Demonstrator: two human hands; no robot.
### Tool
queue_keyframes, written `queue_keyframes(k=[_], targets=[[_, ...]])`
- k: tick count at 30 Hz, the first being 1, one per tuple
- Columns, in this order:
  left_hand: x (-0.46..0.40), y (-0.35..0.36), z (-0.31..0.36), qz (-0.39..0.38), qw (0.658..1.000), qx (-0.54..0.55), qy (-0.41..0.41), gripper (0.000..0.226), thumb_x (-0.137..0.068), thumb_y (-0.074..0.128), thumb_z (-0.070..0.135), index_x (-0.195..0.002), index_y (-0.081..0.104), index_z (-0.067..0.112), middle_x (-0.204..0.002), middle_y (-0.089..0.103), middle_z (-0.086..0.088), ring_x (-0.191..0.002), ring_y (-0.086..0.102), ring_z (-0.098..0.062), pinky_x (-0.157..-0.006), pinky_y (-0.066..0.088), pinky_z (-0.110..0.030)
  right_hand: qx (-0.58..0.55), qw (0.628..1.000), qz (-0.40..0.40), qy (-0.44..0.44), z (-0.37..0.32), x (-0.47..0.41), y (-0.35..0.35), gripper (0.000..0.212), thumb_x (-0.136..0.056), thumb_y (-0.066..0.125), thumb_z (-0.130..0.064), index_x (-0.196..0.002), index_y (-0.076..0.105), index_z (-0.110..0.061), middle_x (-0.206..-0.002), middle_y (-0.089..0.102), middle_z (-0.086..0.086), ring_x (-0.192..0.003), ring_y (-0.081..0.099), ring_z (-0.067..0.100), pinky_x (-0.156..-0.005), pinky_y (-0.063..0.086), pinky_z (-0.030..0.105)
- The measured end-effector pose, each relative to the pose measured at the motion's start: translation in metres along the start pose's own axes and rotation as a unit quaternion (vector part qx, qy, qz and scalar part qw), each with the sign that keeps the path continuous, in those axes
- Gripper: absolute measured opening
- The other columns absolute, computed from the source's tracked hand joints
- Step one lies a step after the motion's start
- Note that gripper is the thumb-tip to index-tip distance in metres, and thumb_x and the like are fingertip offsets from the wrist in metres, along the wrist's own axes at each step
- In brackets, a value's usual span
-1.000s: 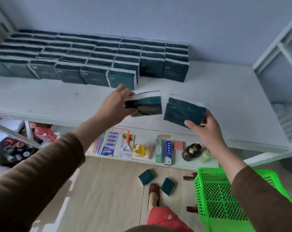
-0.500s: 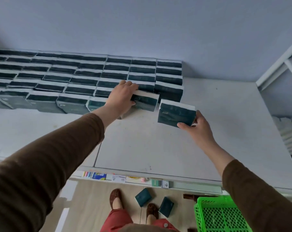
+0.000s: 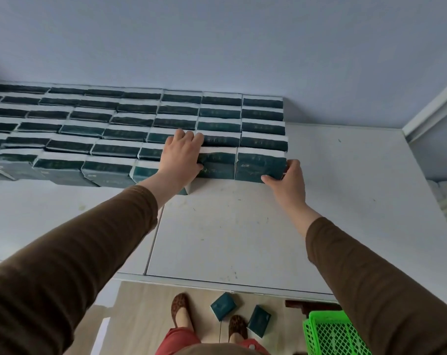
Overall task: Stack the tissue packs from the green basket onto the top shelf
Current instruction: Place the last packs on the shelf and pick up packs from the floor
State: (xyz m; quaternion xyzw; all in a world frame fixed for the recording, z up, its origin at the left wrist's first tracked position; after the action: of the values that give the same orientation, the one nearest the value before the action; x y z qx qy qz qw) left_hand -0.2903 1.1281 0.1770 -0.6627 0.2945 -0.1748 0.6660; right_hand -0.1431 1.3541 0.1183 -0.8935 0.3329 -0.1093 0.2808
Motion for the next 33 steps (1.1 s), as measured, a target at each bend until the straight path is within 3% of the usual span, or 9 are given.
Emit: queue_keyframes(k=[6, 11, 14, 17, 22, 29, 33], targets=[[0.006, -0.004, 0.009, 0.000, 1.000, -0.008, -0.018, 0.057, -0.077, 0.079, 0.037, -0.121, 0.047, 0.019, -0.117, 0.054, -0.004, -0.110, 0.046, -0.027, -0.094, 0.043, -0.042, 0.001, 1.000, -0.018, 0.012, -0.003, -0.003, 0.001, 0.058, -0.080, 0.081, -0.020, -0.126, 0.046, -0.011, -0.124, 0.059, 0.009, -0.112, 0.060, 0.025, -0.090, 0.054, 0.033], [0.030, -0.009, 0.020, 0.022, 0.999, 0.023, -0.034, 0.064, -0.076, 0.079, 0.038, -0.128, 0.046, 0.018, -0.127, 0.047, -0.006, -0.116, 0.043, -0.028, -0.098, 0.042, -0.043, -0.002, 1.000, 0.019, 0.014, 0.002, 0.025, -0.010, 0.079, -0.078, 0.082, -0.022, -0.142, 0.035, -0.011, -0.141, 0.043, 0.010, -0.127, 0.043, 0.024, -0.105, 0.043, 0.034], [0.054, -0.015, 0.029, 0.050, 0.997, 0.040, -0.031, 0.059, -0.078, 0.075, 0.035, -0.128, 0.047, 0.018, -0.128, 0.047, -0.005, -0.117, 0.043, -0.028, -0.099, 0.042, -0.043, 0.067, 0.991, 0.081, -0.082, -0.001, 0.055, -0.017, 0.070, -0.079, 0.077, -0.022, -0.137, 0.040, -0.010, -0.138, 0.041, 0.010, -0.121, 0.040, 0.026, -0.101, 0.042, 0.037], [0.084, -0.020, 0.037, 0.065, 0.997, 0.050, -0.017, 0.052, -0.081, 0.070, 0.033, -0.126, 0.049, 0.018, -0.126, 0.049, -0.004, -0.115, 0.044, -0.027, -0.098, 0.041, -0.042, 0.099, 0.983, 0.064, -0.138, -0.007, 0.087, -0.021, 0.057, -0.082, 0.072, -0.022, -0.131, 0.045, -0.011, -0.137, 0.041, 0.009, -0.119, 0.041, 0.026, -0.098, 0.044, 0.038], [0.148, -0.022, 0.043, 0.077, 0.995, 0.060, 0.014, 0.050, -0.083, 0.070, 0.038, -0.125, 0.052, 0.017, -0.122, 0.053, -0.003, -0.112, 0.047, -0.026, -0.094, 0.043, -0.041, 0.119, 0.981, -0.002, -0.155, -0.009, 0.147, -0.018, 0.044, -0.086, 0.067, -0.022, -0.126, 0.050, -0.013, -0.133, 0.046, 0.005, -0.120, 0.042, 0.024, -0.098, 0.043, 0.038], [0.279, 0.003, 0.044, 0.118, 0.987, 0.105, 0.038, 0.042, -0.084, 0.068, 0.028, -0.122, 0.053, 0.020, -0.122, 0.051, 0.000, -0.113, 0.046, -0.025, -0.090, 0.040, -0.038, 0.091, 0.971, 0.010, -0.223, 0.009, 0.274, -0.006, 0.025, -0.088, 0.063, -0.016, -0.113, 0.057, -0.016, -0.112, 0.055, -0.001, -0.104, 0.048, 0.018, -0.087, 0.043, 0.033], [0.369, 0.051, 0.050, 0.102, 0.985, 0.135, 0.029, 0.040, -0.081, 0.068, 0.025, -0.119, 0.056, 0.020, -0.119, 0.052, 0.001, -0.110, 0.046, -0.026, -0.089, 0.036, -0.036, 0.061, 0.985, -0.029, -0.156, 0.064, 0.346, 0.025, 0.020, -0.089, 0.064, -0.017, -0.108, 0.059, -0.018, -0.106, 0.054, -0.007, -0.101, 0.046, 0.013, -0.086, 0.041, 0.029]])
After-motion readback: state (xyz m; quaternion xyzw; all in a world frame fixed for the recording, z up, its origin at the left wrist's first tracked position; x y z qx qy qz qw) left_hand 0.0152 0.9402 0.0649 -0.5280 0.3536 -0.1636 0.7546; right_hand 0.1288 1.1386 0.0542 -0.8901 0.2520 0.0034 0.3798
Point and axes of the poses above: each hand's wrist, its own x-axis away from the middle knuckle, its own y-axis out of the palm, z = x × y, the point moved 1 cm from there along -x, towards the middle knuckle
